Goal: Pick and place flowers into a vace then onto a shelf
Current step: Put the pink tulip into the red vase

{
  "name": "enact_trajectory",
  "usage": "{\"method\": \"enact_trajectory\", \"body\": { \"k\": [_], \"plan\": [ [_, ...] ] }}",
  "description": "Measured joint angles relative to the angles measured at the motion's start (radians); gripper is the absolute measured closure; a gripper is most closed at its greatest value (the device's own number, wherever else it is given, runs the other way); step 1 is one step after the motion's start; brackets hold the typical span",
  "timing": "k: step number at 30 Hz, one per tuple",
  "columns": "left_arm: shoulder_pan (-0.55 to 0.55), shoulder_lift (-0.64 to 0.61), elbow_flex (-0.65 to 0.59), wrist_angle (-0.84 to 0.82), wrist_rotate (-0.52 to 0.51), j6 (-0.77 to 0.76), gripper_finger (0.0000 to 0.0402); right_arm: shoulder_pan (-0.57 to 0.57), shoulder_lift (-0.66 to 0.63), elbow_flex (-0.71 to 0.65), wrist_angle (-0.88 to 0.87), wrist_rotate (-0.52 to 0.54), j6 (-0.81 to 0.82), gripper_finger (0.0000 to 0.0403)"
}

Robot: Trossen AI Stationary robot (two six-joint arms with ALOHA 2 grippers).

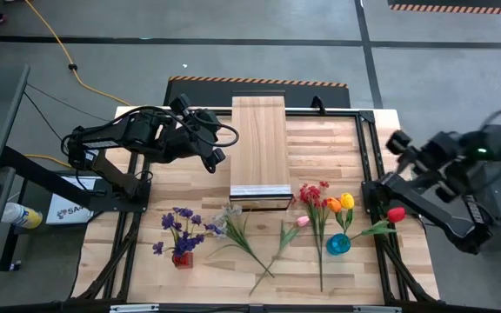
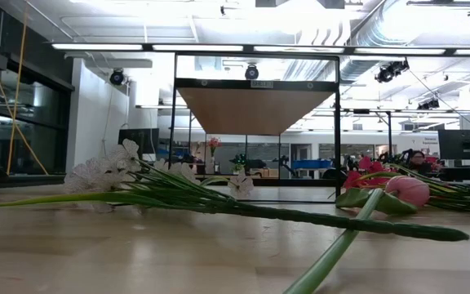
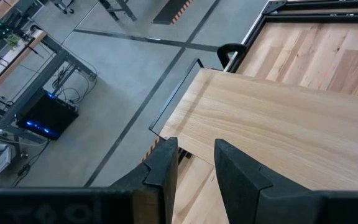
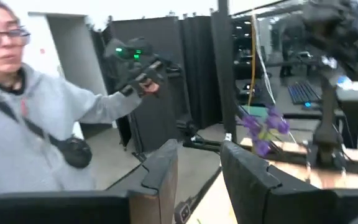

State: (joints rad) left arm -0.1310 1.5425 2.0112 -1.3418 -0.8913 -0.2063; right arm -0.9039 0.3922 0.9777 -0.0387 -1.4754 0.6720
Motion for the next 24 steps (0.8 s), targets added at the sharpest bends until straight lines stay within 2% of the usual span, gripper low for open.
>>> {"method": "enact_trajectory", "body": {
  "k": [4,11,14,18,24],
  "plan": [
    [0.0,0.0,0.0,0.001,0.0,0.0,0.0263,0.0,0.014,0.12,0.0,0.046,0.034,0.0289],
    [0.0,0.0,0.0,0.016,0.0,0.0,0.0263,0.0,0.014,0.277,0.0,0.293,0.093,0.0289],
    [0.0,-0.001,0.013,0.015,0.007,-0.007,0.0263,0.001,0.014,0.328,0.0,0.363,0.13,0.0289],
    [0.0,-0.004,0.082,0.038,0.092,-0.007,0.0263,0.001,0.014,0.37,0.0,0.368,0.112,0.0289],
    [-0.028,-0.005,0.217,0.13,0.293,-0.013,0.0263,0.001,0.014,0.389,0.006,0.372,0.106,0.0289]
  ]
}}
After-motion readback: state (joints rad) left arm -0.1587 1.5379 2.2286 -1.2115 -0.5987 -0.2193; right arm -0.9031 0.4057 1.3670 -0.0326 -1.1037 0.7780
